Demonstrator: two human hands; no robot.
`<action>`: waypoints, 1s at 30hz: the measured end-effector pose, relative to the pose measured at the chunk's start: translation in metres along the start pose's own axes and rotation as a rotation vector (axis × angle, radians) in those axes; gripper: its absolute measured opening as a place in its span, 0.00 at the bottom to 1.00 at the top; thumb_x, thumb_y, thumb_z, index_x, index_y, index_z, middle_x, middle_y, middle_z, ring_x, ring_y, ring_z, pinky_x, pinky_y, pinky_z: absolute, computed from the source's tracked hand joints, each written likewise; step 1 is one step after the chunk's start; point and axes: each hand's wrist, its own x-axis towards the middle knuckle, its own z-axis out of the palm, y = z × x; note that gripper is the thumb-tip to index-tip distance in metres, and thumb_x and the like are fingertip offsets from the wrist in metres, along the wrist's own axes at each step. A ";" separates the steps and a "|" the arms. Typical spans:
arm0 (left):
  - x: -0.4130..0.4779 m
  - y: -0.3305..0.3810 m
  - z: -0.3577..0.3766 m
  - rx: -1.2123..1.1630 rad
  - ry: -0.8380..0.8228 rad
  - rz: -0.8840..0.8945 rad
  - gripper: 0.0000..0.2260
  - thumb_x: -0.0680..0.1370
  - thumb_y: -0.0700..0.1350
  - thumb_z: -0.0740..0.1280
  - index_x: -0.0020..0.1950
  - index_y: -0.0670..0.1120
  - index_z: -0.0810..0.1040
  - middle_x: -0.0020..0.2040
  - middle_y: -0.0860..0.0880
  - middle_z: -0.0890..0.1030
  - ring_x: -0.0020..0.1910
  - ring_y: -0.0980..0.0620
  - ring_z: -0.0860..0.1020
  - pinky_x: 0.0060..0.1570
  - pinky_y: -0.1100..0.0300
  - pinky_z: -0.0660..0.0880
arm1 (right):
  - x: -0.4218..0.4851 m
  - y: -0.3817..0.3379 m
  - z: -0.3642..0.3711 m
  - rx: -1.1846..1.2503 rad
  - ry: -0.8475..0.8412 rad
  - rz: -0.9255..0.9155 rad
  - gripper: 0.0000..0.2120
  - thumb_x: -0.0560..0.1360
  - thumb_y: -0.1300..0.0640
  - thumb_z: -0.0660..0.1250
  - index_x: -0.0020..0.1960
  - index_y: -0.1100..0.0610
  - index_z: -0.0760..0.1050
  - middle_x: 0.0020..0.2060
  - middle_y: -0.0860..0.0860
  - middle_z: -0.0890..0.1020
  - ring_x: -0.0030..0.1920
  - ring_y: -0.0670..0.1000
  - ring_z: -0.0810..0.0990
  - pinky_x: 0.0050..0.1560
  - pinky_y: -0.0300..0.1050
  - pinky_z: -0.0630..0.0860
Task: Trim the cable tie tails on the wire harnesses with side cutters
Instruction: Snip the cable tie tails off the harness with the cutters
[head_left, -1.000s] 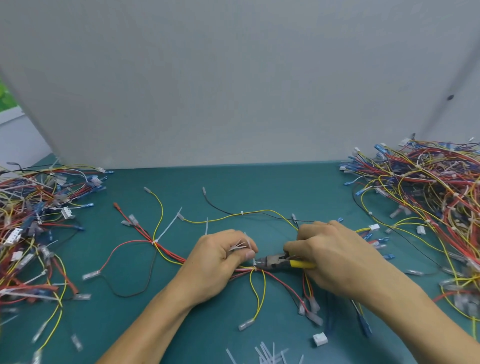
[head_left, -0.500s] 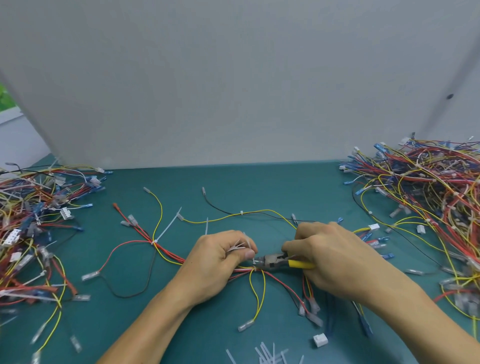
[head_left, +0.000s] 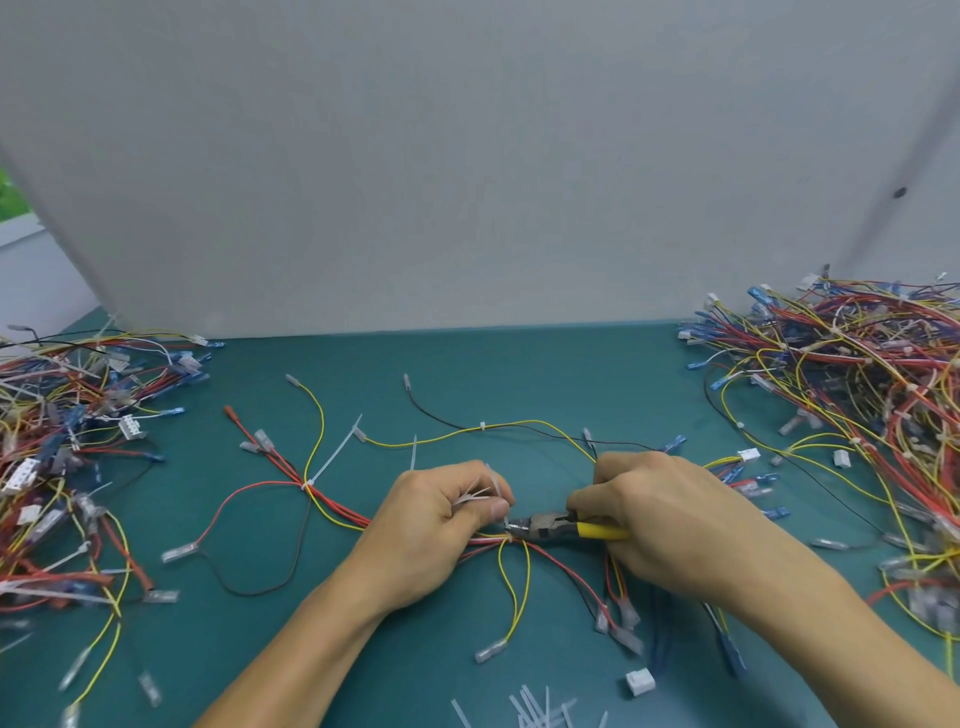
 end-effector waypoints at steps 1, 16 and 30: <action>0.000 0.000 0.000 -0.002 -0.003 -0.002 0.04 0.76 0.45 0.67 0.44 0.55 0.78 0.39 0.47 0.81 0.40 0.43 0.76 0.43 0.54 0.72 | 0.000 -0.001 -0.001 0.000 -0.009 0.006 0.08 0.75 0.55 0.59 0.52 0.48 0.73 0.42 0.45 0.67 0.47 0.53 0.75 0.41 0.44 0.71; 0.001 -0.003 0.001 0.030 0.005 -0.021 0.07 0.77 0.42 0.68 0.44 0.55 0.79 0.38 0.49 0.81 0.39 0.45 0.77 0.43 0.54 0.73 | 0.000 -0.004 -0.002 -0.045 -0.072 -0.008 0.08 0.75 0.59 0.57 0.43 0.47 0.63 0.41 0.46 0.63 0.47 0.57 0.75 0.42 0.47 0.74; 0.001 0.001 0.001 0.029 0.021 -0.042 0.07 0.77 0.41 0.68 0.40 0.51 0.80 0.38 0.51 0.81 0.39 0.46 0.78 0.44 0.53 0.74 | 0.001 -0.009 0.003 -0.133 -0.036 0.031 0.05 0.74 0.59 0.58 0.44 0.49 0.66 0.40 0.47 0.64 0.38 0.56 0.67 0.35 0.45 0.61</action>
